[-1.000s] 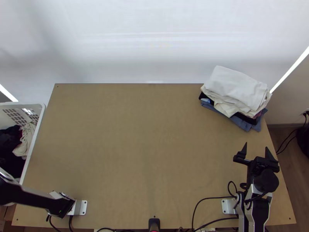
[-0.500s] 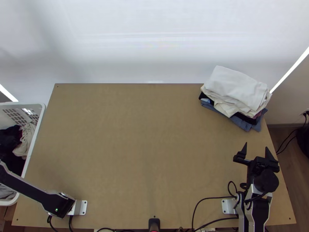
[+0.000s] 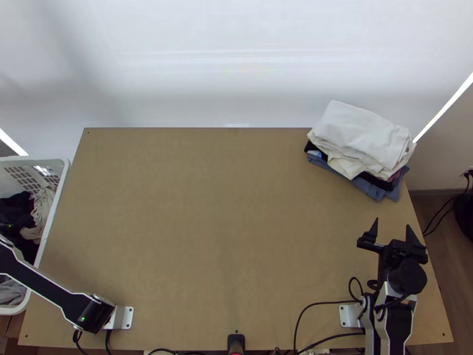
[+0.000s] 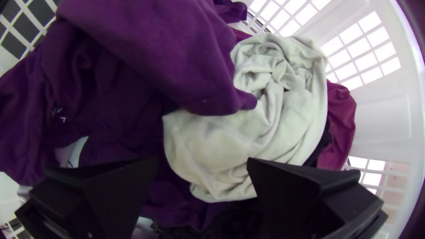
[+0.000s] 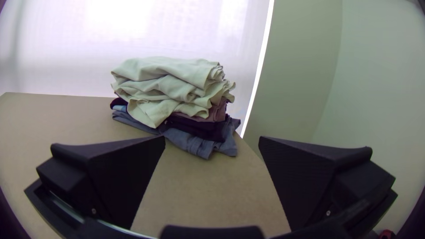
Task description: Fold the t-shirt
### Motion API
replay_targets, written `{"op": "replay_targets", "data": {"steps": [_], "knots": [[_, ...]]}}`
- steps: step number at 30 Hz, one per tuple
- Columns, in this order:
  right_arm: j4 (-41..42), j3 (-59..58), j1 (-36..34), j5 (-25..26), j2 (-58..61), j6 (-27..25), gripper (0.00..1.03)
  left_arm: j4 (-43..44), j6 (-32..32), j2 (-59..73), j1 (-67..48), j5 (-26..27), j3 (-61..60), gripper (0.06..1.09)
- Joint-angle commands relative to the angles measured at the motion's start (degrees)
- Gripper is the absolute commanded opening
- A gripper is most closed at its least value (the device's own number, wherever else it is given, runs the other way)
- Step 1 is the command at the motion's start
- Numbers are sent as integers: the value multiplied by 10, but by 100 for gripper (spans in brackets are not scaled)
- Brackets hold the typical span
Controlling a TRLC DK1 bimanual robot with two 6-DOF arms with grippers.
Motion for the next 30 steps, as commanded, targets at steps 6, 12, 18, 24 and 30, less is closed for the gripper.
{"op": "replay_targets", "data": {"steps": [6, 12, 18, 24, 30], "knots": [[3, -5, -5, 1, -2, -6, 99, 6, 26, 27, 5, -8, 40, 8], [3, -5, -5, 1, -2, -6, 99, -28, -2, -72, 8, 50, 39, 10], [3, -5, -5, 1, -2, -6, 99, -81, -47, -234, 3, 110, 39, 10], [3, -5, -5, 1, -2, -6, 99, -87, -81, -376, -11, 136, 39, 10], [3, -5, -5, 1, -2, -6, 99, -108, -111, -503, -48, 143, 38, 10]]}}
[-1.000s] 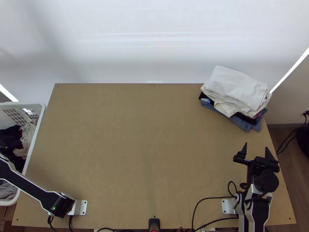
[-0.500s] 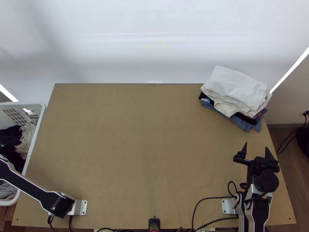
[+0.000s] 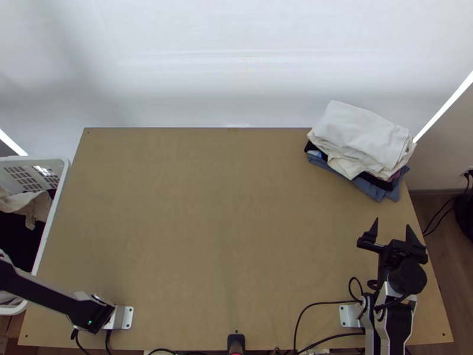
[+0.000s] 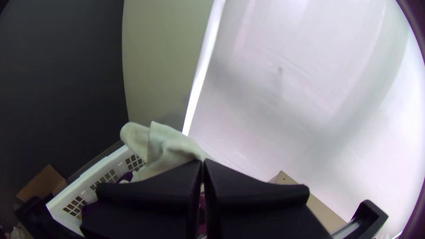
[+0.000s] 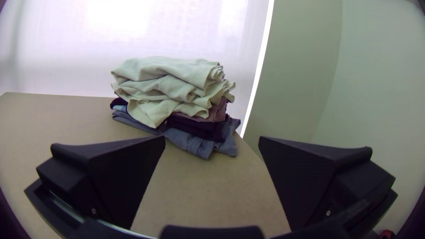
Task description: Fold the t-shirt
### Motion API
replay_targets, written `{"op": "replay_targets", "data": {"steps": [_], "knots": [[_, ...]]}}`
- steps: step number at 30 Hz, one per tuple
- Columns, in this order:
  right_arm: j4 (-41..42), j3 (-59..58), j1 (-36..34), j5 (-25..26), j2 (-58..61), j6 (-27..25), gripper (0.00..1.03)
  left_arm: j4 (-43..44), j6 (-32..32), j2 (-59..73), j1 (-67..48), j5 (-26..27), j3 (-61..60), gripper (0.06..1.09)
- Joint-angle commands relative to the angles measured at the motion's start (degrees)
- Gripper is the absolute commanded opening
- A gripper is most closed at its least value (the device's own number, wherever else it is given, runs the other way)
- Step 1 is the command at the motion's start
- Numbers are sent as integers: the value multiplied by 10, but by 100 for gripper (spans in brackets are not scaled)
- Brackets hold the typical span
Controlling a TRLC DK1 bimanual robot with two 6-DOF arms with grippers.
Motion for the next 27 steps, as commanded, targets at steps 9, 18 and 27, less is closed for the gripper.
{"op": "replay_targets", "data": {"steps": [9, 18, 27], "knots": [[3, -5, -5, 1, -2, -6, 99, -32, -70, -198, -129, 11, -6, 9], [3, -5, -5, 1, -2, -6, 99, -45, -101, -311, -327, -43, -7, 9], [3, -5, -5, 1, -2, -6, 99, -69, -84, -364, -759, -312, -86, 9]]}}
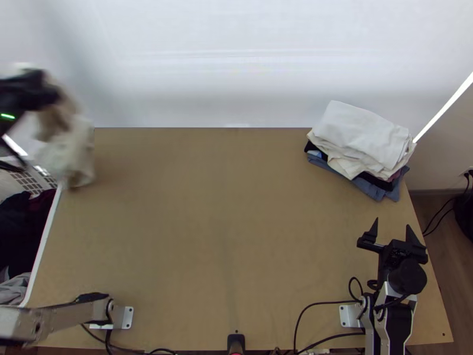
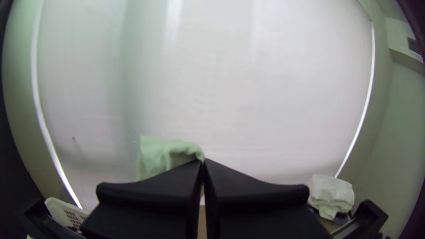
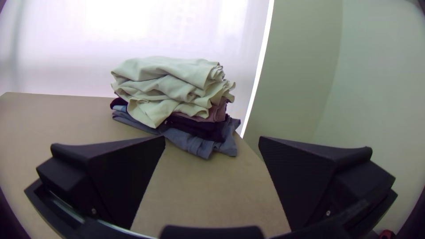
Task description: Fold the t-shirt
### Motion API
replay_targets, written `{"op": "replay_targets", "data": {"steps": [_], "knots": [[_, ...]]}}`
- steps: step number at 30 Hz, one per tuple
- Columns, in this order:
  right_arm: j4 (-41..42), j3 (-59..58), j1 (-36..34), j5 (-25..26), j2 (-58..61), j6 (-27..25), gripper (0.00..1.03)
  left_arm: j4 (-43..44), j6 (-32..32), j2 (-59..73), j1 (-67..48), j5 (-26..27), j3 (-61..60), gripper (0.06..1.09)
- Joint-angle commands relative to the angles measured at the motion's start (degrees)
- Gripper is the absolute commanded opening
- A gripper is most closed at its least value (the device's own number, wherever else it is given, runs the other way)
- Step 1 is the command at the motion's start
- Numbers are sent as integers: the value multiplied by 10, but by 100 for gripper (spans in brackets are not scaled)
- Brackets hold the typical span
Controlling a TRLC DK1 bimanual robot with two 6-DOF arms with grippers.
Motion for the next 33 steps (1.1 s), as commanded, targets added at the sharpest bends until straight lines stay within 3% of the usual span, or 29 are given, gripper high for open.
{"op": "replay_targets", "data": {"steps": [1, 4, 11, 23, 28, 33], "knots": [[3, -5, -5, 1, -2, -6, 99, 5, 6, -16, -136, -90, -66, 9], [3, -5, -5, 1, -2, -6, 99, 32, 0, -17, -227, -130, -151, 9], [3, -5, -5, 1, -2, -6, 99, 106, -77, 31, -362, -131, -304, 9], [3, -5, -5, 1, -2, -6, 99, 153, -165, 166, -590, -132, -329, 9], [3, -5, -5, 1, -2, -6, 99, 159, -191, 154, -609, -123, -322, 9], [3, -5, -5, 1, -2, -6, 99, 124, -176, 109, -583, -116, -368, 9]]}}
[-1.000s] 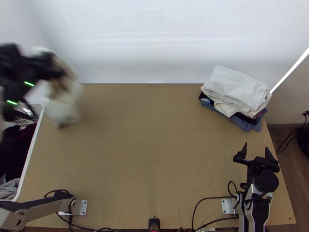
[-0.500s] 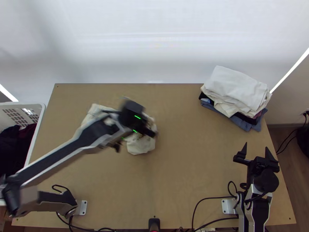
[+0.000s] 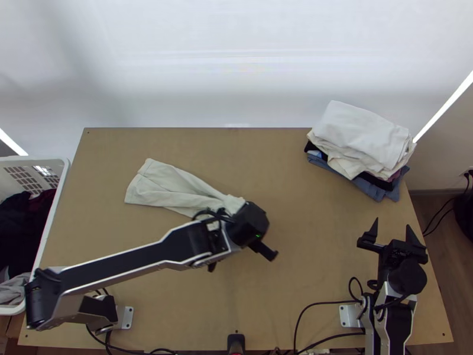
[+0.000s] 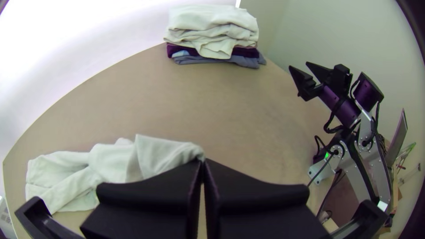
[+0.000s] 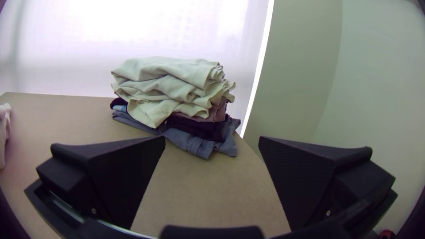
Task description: Fold the t-shirt
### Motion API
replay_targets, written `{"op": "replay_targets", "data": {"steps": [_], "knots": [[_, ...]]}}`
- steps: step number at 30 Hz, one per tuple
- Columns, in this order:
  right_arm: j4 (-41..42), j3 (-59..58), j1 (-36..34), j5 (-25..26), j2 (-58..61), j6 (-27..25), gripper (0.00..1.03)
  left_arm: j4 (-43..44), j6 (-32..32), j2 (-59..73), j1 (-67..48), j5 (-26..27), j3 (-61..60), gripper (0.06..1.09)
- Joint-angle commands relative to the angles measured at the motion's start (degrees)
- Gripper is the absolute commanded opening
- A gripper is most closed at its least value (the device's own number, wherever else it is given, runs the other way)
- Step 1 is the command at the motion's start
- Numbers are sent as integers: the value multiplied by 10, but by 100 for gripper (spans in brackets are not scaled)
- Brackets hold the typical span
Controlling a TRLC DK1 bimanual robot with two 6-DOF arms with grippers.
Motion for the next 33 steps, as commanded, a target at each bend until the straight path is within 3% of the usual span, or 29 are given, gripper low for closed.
{"op": "replay_targets", "data": {"steps": [1, 7, 12, 17, 23, 33], "knots": [[3, -5, -5, 1, -2, -6, 99, -22, 3, -57, 23, 6, -52, 9], [3, -5, -5, 1, -2, -6, 99, -18, 24, -140, 51, 17, -177, 10], [3, -5, -5, 1, -2, -6, 99, -13, 24, -177, 95, 64, -223, 10], [3, -5, -5, 1, -2, -6, 99, 7, 27, -187, 114, 77, -250, 10], [3, -5, -5, 1, -2, -6, 99, 51, 19, -131, 83, 79, -218, 10], [3, -5, -5, 1, -2, -6, 99, 74, 10, 58, 31, 78, -61, 10]]}}
